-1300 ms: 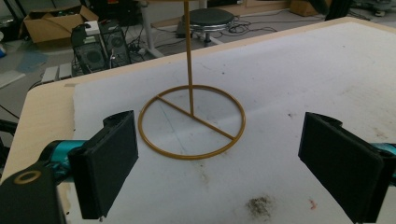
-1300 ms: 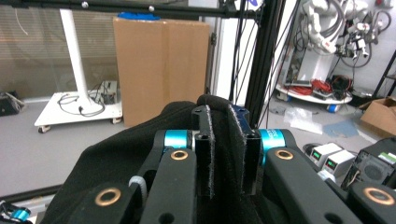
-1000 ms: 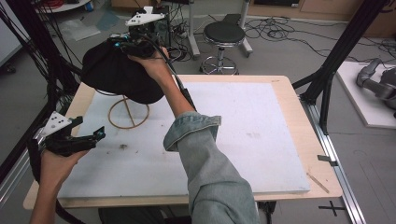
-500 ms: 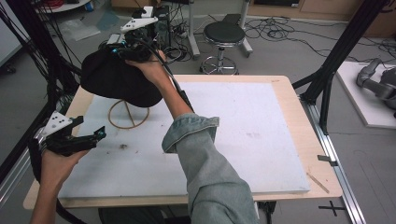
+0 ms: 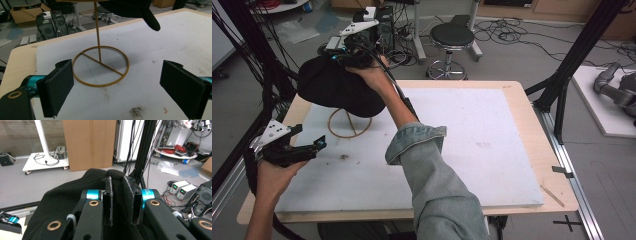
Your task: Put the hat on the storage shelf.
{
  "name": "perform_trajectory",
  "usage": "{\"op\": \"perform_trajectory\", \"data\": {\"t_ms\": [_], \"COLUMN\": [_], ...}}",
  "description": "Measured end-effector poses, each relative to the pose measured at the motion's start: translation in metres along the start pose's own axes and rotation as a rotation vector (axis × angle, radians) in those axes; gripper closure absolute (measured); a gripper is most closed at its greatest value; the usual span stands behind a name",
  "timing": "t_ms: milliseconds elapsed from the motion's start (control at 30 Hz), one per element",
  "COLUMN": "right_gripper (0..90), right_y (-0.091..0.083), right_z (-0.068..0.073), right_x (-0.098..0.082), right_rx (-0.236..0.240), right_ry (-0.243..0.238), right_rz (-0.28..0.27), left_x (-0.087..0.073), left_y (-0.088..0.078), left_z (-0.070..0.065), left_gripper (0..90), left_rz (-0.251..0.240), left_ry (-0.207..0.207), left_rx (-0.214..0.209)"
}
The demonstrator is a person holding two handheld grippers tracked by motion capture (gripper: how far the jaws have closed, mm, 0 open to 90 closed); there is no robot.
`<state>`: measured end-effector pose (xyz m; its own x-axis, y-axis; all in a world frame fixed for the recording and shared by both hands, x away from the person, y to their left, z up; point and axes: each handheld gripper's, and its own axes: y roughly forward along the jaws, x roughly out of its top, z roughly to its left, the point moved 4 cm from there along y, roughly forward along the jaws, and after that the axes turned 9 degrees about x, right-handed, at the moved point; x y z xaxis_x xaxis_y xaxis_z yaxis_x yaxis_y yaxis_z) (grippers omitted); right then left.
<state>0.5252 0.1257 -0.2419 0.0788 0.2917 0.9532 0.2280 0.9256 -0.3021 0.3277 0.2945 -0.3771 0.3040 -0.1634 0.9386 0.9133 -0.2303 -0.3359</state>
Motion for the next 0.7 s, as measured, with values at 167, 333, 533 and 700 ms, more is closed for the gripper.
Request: {"op": "perform_trajectory", "data": {"t_ms": [167, 333, 533, 700], "right_gripper": [79.5, 78.5, 74.5, 70.8], "right_y": [0.0007, 0.0014, 0.002, 0.002], "right_z": [-0.0004, -0.0007, -0.0016, -0.0036], "right_x": [-0.0023, -0.0032, -0.005, -0.0074], "right_rx": [0.007, -0.002, -0.009, -0.007], "right_ry": [0.013, 0.004, 0.006, 0.021], "right_rz": [-0.008, 0.003, 0.011, 0.016], "left_x": [0.0, 0.0, 0.0, -0.0001], "left_y": [0.0007, 0.0009, 0.0011, 0.0012], "left_z": [-0.001, -0.0013, -0.0014, -0.0014], "left_gripper": [12.1, 12.1, 12.1, 12.1], "left_rz": [0.0, 0.002, 0.003, 0.003], "left_ry": [0.0, 0.001, 0.004, 0.003], "left_rx": [-0.002, -0.003, -0.003, -0.004]}}
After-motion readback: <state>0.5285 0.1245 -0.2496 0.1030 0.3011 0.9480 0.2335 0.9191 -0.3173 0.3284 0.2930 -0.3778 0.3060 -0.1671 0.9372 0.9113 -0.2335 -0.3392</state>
